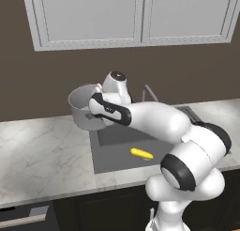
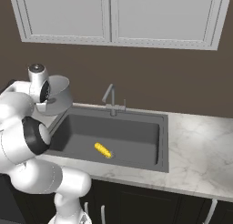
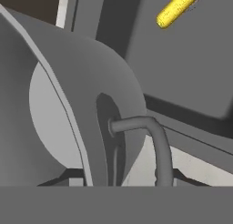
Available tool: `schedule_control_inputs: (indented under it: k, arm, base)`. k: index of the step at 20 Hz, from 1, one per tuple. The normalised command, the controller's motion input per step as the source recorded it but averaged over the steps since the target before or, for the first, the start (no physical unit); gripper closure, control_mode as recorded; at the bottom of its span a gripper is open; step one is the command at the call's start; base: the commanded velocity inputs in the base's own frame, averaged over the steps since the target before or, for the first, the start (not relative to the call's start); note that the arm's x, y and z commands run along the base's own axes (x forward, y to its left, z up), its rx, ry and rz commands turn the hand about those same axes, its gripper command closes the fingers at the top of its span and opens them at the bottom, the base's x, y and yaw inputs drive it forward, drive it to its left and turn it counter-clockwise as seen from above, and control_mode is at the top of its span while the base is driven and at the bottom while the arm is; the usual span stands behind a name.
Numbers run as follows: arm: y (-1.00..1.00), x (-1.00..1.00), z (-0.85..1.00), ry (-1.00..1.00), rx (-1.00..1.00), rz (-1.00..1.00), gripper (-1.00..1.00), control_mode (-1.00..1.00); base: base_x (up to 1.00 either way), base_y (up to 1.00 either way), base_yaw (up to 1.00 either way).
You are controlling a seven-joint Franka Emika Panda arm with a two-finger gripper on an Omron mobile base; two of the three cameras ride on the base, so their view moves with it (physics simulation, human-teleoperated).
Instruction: Dump the corn from the pot into the sink. Then turn on the water and wash the corn. Then turn off the water and put the corn back in the pot.
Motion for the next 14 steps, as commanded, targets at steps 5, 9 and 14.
schedule_control_inputs:
  k: [5, 9, 14]
  arm:
    - [0.36, -0.02, -0.12, 0.00, 0.01, 0.02, 1.00, -1.00]
    - [0.34, -0.08, -0.10, 0.00, 0.00, 0.02, 1.00, -1.00]
    - [0.18, -0.35, -0.02, 0.04, 0.00, 0.01, 1.00, -1.00]
  base:
    - [0.00, 0.00, 0.00]
    - [0.00, 0.00, 0.00]
    - [0.00, 0.00, 0.00]
